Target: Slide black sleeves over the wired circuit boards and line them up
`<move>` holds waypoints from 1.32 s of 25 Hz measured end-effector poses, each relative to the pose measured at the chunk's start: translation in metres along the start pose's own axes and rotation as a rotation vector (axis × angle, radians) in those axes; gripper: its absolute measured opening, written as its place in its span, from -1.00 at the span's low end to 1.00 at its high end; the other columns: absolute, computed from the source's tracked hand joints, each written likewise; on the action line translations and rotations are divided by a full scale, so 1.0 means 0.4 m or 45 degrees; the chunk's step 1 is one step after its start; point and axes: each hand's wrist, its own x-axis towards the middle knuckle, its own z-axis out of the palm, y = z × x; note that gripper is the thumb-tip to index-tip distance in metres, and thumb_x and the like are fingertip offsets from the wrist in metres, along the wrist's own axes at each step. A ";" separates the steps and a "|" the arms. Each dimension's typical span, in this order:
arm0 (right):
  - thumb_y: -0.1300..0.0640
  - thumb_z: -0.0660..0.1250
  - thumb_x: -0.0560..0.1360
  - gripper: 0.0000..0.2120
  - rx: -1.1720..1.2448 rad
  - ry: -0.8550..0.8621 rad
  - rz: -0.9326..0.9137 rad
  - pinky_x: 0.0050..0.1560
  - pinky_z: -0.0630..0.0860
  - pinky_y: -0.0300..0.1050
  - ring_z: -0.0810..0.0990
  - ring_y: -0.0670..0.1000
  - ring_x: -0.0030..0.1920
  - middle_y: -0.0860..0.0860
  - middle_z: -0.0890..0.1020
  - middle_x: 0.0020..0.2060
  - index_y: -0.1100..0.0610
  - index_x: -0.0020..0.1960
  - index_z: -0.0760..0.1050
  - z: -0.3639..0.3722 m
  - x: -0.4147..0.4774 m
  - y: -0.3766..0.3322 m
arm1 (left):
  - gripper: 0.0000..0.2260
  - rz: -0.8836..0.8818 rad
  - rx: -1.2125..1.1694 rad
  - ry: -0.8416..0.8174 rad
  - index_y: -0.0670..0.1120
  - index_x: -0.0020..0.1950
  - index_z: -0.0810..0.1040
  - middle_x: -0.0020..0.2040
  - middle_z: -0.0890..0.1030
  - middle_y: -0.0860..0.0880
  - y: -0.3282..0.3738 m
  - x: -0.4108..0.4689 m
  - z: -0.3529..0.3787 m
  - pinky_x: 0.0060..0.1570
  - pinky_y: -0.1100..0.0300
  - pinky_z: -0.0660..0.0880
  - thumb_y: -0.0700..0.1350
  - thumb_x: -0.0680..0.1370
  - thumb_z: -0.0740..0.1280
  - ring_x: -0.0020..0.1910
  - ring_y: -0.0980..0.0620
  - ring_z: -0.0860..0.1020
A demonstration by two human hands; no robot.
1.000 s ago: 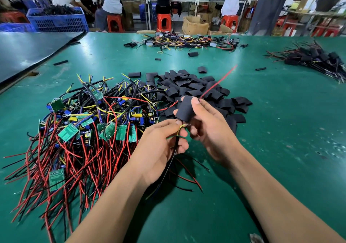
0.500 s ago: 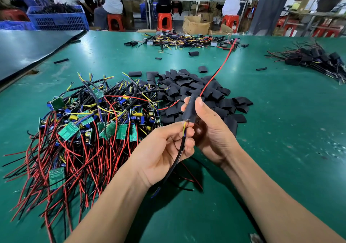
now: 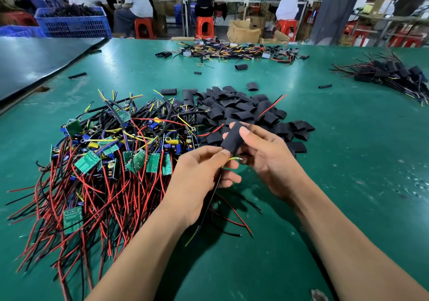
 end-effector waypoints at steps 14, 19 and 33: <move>-0.12 0.29 0.58 -0.67 -0.249 0.144 0.020 -0.09 0.41 -0.01 0.56 0.06 -0.20 0.14 0.68 -0.17 0.10 -0.03 0.71 -0.012 0.017 0.017 | -0.89 0.076 0.292 -0.013 -0.17 -0.05 0.63 -0.22 0.71 -0.13 -0.006 0.005 -0.012 -0.47 0.21 0.21 -0.12 0.55 0.40 -0.64 0.06 0.22; -0.15 0.27 0.53 -0.67 -0.330 0.070 0.024 -0.21 0.39 -0.08 0.51 0.06 -0.21 0.09 0.67 -0.20 0.03 -0.04 0.72 -0.022 0.015 0.004 | -0.89 0.010 0.302 -0.129 -0.14 -0.16 0.63 -0.16 0.71 -0.19 0.005 0.005 -0.024 -0.54 0.27 0.11 -0.14 0.54 0.39 -0.66 0.06 0.16; 0.09 0.26 0.62 -0.67 0.523 0.223 0.132 -0.37 0.58 -0.30 0.59 -0.10 -0.42 0.02 0.67 -0.34 0.18 -0.21 0.68 -0.004 0.014 -0.021 | -0.70 -0.118 -0.384 -0.283 -0.11 0.24 0.57 0.08 0.71 -0.12 0.022 0.017 -0.036 -0.23 0.18 0.63 -0.04 0.57 0.27 -0.20 -0.03 0.71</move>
